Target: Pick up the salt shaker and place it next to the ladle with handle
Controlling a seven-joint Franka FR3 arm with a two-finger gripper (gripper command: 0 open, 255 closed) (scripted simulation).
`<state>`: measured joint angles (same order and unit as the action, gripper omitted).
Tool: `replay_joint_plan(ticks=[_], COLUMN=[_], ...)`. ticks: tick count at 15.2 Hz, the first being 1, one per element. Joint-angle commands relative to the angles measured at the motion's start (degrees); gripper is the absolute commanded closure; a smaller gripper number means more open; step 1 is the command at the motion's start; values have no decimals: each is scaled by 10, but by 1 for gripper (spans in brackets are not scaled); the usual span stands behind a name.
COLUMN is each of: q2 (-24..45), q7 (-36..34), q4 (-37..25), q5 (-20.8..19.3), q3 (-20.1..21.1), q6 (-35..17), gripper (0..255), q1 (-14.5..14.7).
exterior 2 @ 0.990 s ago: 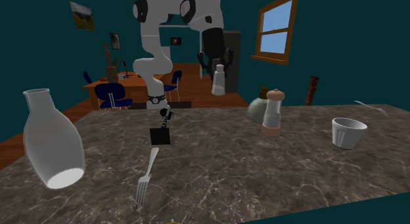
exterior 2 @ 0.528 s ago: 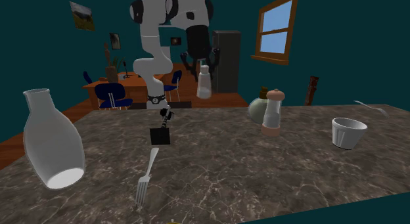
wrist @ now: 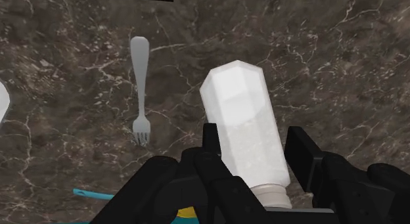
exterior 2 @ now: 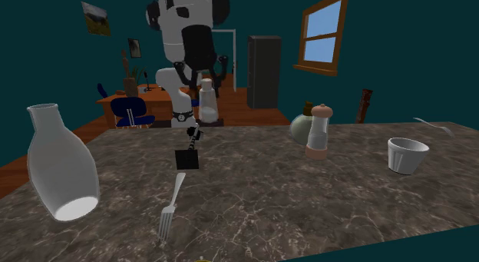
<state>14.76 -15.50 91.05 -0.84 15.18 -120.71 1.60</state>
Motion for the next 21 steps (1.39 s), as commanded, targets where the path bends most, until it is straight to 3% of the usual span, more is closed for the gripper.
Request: replay_joint_plan(ticks=[1,9,12,13,21], q2=[26,140,203,250,232], q7=[19,96,121,134,139], q4=[-35,-209,-311,-391,-298], q5=[0,4,3,1,4], q3=[-6,-28,-35,-39,-38], q6=[11,76,118,152,78], gripper=[255,255,255,255,255], q1=[-10,-52,-64,-68,-76])
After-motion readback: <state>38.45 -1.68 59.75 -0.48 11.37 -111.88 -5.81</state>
